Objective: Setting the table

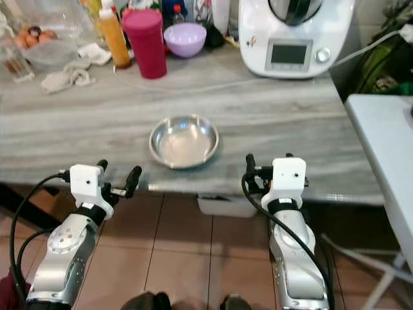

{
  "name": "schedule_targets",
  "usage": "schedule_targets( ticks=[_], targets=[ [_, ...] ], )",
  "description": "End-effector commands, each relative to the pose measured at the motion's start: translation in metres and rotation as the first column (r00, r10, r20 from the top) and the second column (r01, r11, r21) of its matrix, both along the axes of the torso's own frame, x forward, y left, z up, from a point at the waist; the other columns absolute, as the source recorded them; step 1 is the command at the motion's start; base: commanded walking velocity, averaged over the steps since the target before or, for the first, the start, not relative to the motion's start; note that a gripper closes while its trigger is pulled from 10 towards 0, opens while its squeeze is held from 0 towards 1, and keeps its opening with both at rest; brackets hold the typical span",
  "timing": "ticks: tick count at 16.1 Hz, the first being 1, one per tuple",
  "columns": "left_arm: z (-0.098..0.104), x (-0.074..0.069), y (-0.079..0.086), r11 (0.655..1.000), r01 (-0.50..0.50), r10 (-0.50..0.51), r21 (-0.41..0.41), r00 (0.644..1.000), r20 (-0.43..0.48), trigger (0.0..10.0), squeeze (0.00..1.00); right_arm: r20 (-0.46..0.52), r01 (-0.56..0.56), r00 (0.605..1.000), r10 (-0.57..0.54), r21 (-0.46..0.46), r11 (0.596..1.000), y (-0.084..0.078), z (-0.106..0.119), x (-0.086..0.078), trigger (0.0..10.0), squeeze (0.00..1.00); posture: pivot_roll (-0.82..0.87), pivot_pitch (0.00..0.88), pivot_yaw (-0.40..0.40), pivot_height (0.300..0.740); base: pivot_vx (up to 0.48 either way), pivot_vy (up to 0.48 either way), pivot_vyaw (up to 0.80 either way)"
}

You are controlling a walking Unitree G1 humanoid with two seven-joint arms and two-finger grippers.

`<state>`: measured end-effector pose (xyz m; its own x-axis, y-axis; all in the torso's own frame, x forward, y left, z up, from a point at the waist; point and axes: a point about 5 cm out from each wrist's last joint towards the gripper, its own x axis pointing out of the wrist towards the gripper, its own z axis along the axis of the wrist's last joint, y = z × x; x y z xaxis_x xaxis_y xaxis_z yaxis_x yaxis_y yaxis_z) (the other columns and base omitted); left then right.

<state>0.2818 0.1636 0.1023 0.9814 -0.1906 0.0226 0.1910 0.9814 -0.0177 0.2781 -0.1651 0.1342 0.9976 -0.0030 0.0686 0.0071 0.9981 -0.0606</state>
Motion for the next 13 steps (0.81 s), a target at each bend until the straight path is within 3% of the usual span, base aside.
schedule_targets(
  ticks=[1, 13],
  targets=[
    [-0.0053, -0.0028, 0.0039, 1.000, -0.019, 0.019, 0.012, 0.999, -0.028, 10.0, 0.00, 0.016, -0.011, 1.000, 0.011, 0.011, 1.000, 0.0021, 0.0039, -0.0016, 10.0, 0.00, -0.16, 0.125, 0.060, 0.740, -0.360, 0.000, 0.00],
    [-0.0018, -0.0015, 0.0021, 1.000, -0.004, 0.004, 0.024, 1.000, -0.024, 10.0, 0.00, 0.011, -0.033, 0.999, 0.033, 0.025, 0.999, 0.0092, 0.0037, -0.0027, 10.0, 0.00, -0.16, 0.124, 0.060, 0.740, -0.382, 0.000, 0.00]
  ],
)
